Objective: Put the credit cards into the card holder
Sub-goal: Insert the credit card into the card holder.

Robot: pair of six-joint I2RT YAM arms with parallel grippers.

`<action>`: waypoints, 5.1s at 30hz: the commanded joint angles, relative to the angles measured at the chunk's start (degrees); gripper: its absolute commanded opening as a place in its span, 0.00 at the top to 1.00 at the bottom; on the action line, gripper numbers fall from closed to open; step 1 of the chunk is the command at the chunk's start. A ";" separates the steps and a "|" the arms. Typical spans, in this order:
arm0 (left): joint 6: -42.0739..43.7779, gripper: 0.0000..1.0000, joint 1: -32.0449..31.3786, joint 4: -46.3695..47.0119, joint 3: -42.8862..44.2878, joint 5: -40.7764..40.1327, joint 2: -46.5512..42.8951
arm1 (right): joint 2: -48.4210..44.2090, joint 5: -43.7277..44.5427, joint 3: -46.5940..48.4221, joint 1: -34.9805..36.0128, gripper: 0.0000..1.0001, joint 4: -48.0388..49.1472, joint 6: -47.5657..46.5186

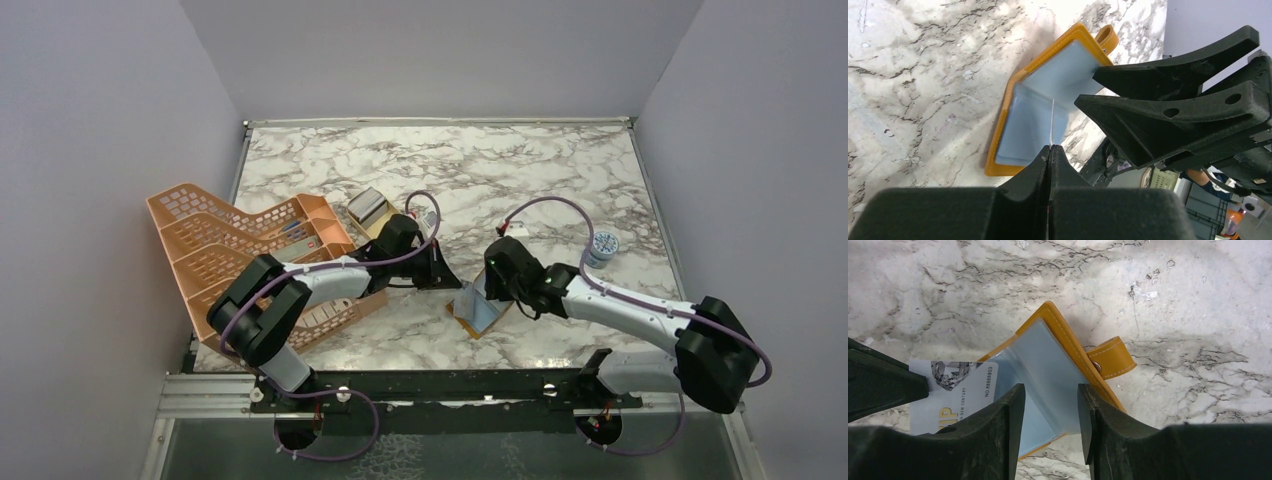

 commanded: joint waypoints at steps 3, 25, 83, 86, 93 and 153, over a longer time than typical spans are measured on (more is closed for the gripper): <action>0.11 1.00 -0.79 2.63 -1.37 -2.59 2.99 | 4.25 3.02 1.63 -0.44 0.55 -0.94 -1.90; 3.16 1.00 -0.97 1.91 -2.06 -5.95 5.76 | 7.97 -1.42 4.64 -6.35 0.46 -0.97 -11.24; -2.51 1.00 -0.57 2.73 -1.35 -3.03 3.69 | -11.70 -13.66 2.35 -3.78 0.68 -9.59 6.33; -2.50 1.00 -0.53 2.70 -1.12 -2.98 3.69 | -11.80 -12.77 3.67 -2.00 0.70 -8.40 4.56; -2.57 1.00 -0.58 2.69 -0.85 -3.04 4.11 | -5.14 -9.42 3.82 -1.81 0.72 -5.84 1.38; -7.49 1.00 -2.12 6.94 -4.38 -6.38 5.62 | -2.91 -6.68 -9.61 -1.79 0.85 1.56 8.67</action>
